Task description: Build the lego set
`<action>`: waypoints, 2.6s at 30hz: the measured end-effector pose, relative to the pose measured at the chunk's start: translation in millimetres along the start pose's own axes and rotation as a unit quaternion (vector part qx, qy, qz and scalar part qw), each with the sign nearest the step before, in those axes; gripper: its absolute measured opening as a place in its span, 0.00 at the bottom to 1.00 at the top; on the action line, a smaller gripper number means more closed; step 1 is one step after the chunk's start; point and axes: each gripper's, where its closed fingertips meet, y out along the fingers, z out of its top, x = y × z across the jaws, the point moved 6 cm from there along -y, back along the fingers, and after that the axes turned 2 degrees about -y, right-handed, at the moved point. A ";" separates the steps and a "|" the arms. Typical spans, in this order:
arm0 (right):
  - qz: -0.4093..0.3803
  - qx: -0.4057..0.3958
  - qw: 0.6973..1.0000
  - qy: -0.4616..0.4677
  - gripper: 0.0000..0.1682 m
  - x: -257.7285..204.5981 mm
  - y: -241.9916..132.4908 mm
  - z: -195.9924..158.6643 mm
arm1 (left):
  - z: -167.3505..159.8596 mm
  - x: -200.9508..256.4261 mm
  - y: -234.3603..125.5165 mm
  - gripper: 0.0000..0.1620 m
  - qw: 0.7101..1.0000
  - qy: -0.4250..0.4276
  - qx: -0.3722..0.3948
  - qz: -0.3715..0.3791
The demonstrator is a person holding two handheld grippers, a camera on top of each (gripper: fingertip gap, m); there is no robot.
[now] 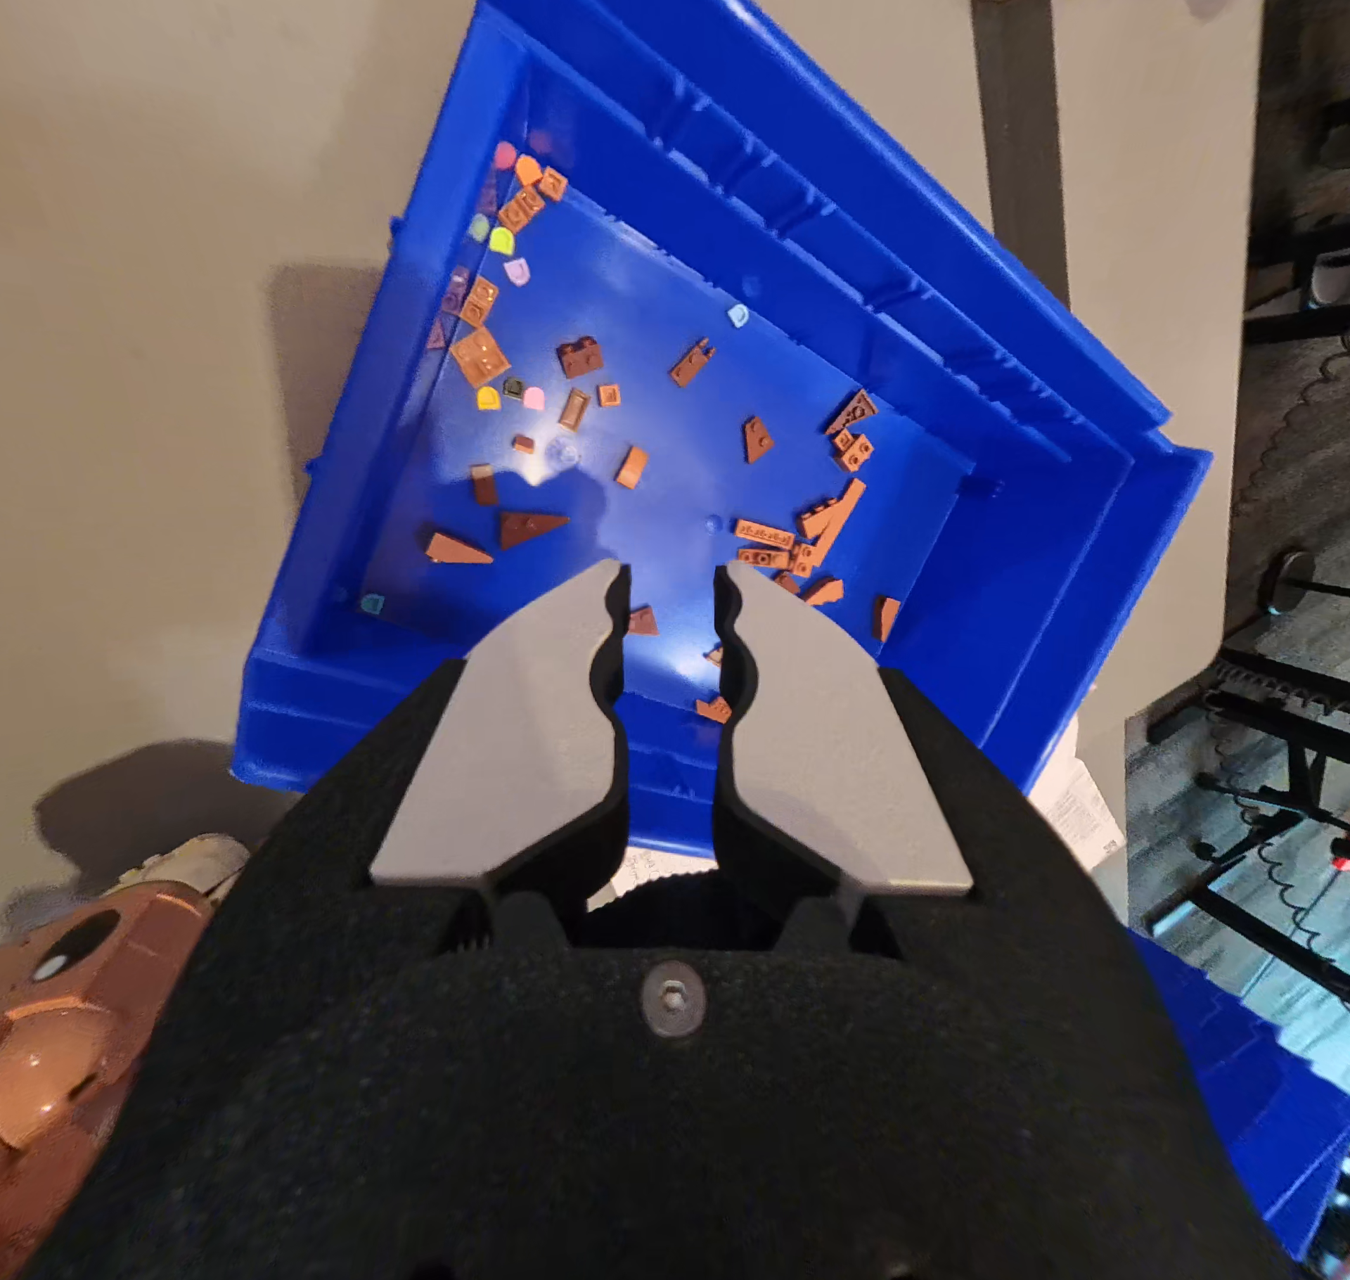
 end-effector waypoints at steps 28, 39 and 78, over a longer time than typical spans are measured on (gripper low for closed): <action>0.072 -0.007 0.993 -0.092 0.13 -44.6 46.2 47.8 | 0.4 0.2 -0.9 0.01 1.000 0.002 0.004 0.001; -0.045 -0.022 0.999 -0.005 0.13 2.0 4.8 -20.3 | -1.7 -8.4 -2.6 0.01 1.000 -0.009 0.013 0.017; 0.009 0.106 0.993 0.056 0.13 7.3 5.8 -65.9 | -7.3 -20.6 -2.2 0.02 0.995 0.020 0.011 0.095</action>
